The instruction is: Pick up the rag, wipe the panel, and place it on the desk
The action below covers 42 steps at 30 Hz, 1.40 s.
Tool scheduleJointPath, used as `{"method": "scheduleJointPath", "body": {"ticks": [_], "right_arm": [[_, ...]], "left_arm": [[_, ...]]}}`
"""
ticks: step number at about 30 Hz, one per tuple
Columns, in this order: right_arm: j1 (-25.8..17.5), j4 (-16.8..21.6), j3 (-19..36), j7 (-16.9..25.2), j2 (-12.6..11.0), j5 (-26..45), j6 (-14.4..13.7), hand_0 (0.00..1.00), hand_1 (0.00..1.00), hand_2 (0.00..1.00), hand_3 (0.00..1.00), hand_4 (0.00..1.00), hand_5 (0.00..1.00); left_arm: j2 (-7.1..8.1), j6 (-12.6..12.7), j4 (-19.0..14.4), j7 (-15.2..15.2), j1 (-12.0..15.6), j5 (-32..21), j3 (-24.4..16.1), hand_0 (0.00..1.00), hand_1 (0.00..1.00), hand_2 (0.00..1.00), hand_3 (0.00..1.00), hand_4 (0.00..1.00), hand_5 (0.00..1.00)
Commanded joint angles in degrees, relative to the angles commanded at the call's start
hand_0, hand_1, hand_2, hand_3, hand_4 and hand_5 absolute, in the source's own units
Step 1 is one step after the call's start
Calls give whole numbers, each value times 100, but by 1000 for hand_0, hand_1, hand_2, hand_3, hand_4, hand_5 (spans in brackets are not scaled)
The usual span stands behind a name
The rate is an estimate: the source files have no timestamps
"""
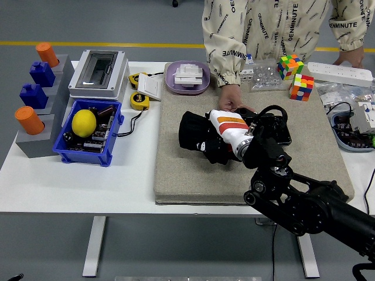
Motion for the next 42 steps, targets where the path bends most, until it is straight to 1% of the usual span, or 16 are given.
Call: {"method": "scheduleJointPath", "body": {"ticks": [3,10,11,13,16,20,27,31,33,34,39,42], "right_arm": [[-22,-23,82,6,-110,15,-7,358,453,515,534,851,209],[-144,-23,310,3,-467,47,3,357,453,515,534,851,209],[-149,-21,320,3,-484,48,2,357,453,515,534,851,209],[-191,-6,407,2,-632,66,4,357,453,515,534,851,209],[-254,-15,542,-2,-777,50,3,357,453,515,534,852,208],[-328,-48,723,-4,-952,28,3,356,453,516,534,852,208],[-439,-93,982,-8,-1191,-13,5,355,453,516,534,852,208],[-561,-75,1122,-15,-1399,-53,24,355,453,516,534,852,208],[-595,-75,1168,-16,-1467,-64,26,357,453,515,534,853,207],[-630,-71,1223,-17,-1550,-73,26,357,453,515,534,853,207],[-742,-106,1400,-23,-1816,-92,33,354,453,515,534,853,205],[-805,-134,1509,-28,-1936,-107,37,354,453,515,534,853,205]], "left_arm": [[-1,-3,-4,0,-3,0,-1,652,661,695,580,676,440],[-7,0,-4,-1,2,12,-30,652,663,695,580,675,439],[-8,0,-5,-1,2,12,-31,652,663,695,580,675,439],[-11,0,-8,-1,-2,18,-45,652,663,695,580,675,439],[-13,0,-12,-4,-2,30,-65,652,662,695,580,675,440],[-15,2,-7,-5,6,34,-80,652,661,695,580,675,439],[-23,0,-16,-8,0,39,-95,652,662,694,579,675,439],[-23,1,-20,-10,-16,50,-119,652,662,694,579,675,439],[-24,2,-14,-9,-13,47,-120,652,662,695,580,675,439],[-25,2,-13,-8,-7,48,-125,652,662,695,580,675,439],[-27,2,-11,-8,-2,58,-147,652,662,695,580,675,439],[-29,1,-13,-8,0,63,-155,652,662,695,580,675,439]]}}
